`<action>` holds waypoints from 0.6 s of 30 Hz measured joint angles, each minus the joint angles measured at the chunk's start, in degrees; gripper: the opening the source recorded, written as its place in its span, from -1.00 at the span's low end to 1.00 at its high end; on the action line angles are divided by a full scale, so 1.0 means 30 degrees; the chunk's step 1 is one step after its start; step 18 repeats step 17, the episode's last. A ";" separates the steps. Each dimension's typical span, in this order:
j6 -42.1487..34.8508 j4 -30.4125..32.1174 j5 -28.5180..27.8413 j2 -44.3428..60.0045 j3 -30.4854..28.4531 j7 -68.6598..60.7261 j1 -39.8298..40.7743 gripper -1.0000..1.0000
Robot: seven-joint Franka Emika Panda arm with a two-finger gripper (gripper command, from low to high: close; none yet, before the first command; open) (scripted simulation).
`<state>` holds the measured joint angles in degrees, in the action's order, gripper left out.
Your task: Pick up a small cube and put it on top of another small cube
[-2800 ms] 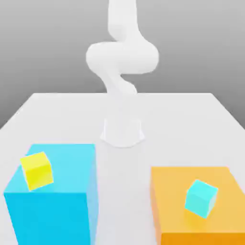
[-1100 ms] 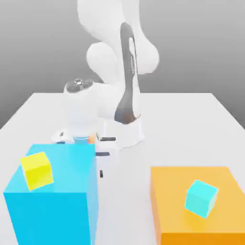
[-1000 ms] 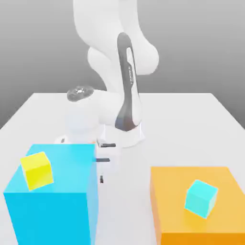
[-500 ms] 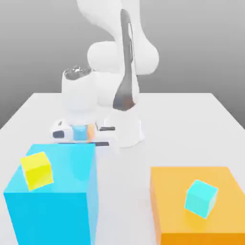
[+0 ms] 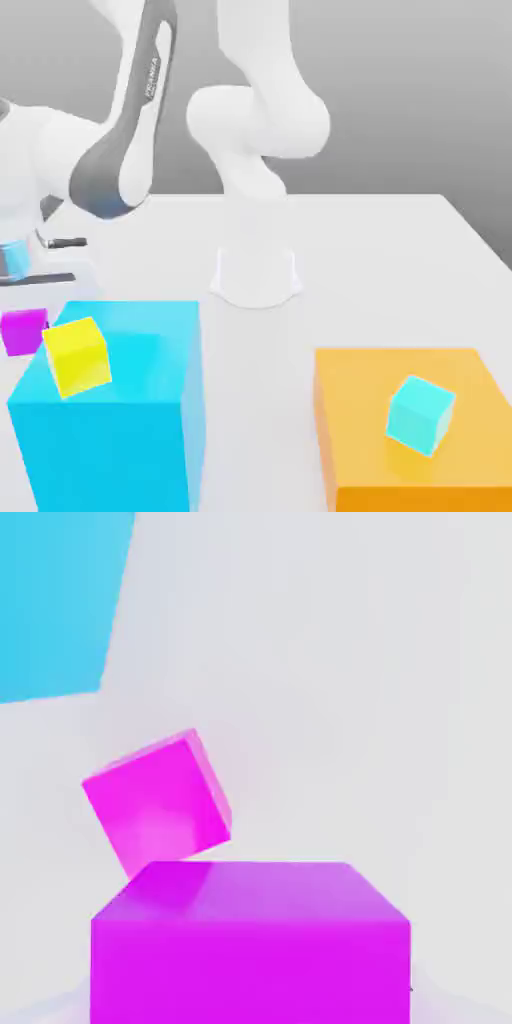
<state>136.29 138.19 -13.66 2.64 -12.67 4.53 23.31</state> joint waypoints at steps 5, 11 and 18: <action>-0.3687 -0.3449 0.1679 -0.0856 0.1031 0.1595 -0.1549 -1.00; -0.6003 -0.5656 0.4370 -0.1784 0.2267 0.3972 -0.3763 -1.00; -0.4176 -0.4549 0.4626 -0.1112 0.2199 0.4081 -0.3681 1.00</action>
